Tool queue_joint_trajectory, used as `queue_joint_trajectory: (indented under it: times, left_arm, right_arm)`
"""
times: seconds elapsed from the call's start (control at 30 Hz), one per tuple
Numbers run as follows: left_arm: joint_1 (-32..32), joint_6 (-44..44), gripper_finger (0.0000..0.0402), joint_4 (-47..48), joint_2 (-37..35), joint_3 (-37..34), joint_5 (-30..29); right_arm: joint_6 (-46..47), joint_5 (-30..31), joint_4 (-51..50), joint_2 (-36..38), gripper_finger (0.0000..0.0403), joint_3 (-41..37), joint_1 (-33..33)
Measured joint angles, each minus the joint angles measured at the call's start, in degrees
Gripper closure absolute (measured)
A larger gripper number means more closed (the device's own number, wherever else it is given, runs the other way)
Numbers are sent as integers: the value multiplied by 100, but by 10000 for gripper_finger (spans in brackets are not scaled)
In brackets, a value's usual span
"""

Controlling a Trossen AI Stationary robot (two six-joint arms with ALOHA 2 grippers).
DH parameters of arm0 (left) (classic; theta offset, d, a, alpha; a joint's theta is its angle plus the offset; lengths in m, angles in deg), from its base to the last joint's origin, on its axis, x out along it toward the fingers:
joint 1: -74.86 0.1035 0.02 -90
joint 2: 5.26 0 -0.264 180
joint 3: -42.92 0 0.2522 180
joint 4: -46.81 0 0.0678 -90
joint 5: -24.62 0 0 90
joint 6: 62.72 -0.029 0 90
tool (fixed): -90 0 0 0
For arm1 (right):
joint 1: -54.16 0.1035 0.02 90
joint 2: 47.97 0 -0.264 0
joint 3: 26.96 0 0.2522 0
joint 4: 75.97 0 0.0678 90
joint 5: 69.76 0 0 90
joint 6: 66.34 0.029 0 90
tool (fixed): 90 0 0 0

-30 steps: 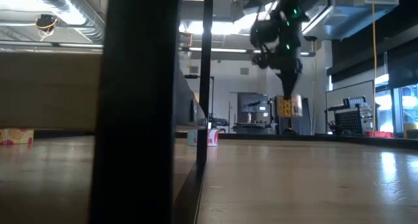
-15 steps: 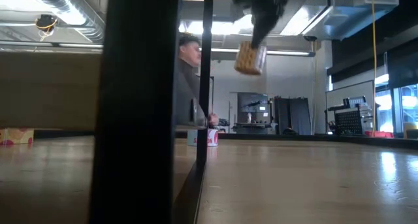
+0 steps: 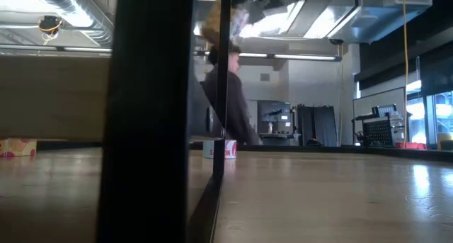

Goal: Pick and place cans onto a shelf
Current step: Put the canned black beans on the shelf

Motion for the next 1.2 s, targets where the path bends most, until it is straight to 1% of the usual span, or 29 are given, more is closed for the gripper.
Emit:
queue_joint_trajectory:
  times: [0.1,0.17,0.33,0.6,0.8,0.87,1.03,1.2]
  left_arm:
    - [-105,70,347,0,2,0,1]
    - [-180,163,347,0,2,0,1]
    - [-387,197,347,0,2,0,1]
    - [-495,318,347,2,2,0,-31]
    - [-493,340,347,0,2,0,-42]
    - [-493,344,347,2,2,0,-42]
    - [-493,350,347,1,2,-2,-44]
    - [-493,353,347,2,2,-2,-44]
  right_arm:
    - [-125,-69,-13,-421,387,454,106]
    - [-242,-285,-13,-655,387,704,142]
    - [-292,-500,0,-1126,387,1069,165]
    - [-490,-800,4,-1726,387,1129,165]
    - [-727,-813,42,-2075,387,1129,165]
    - [-747,-847,80,-2162,387,1129,165]
    - [-868,-1212,185,-2283,387,1140,154]
    - [-895,-1204,253,-2301,387,1140,160]
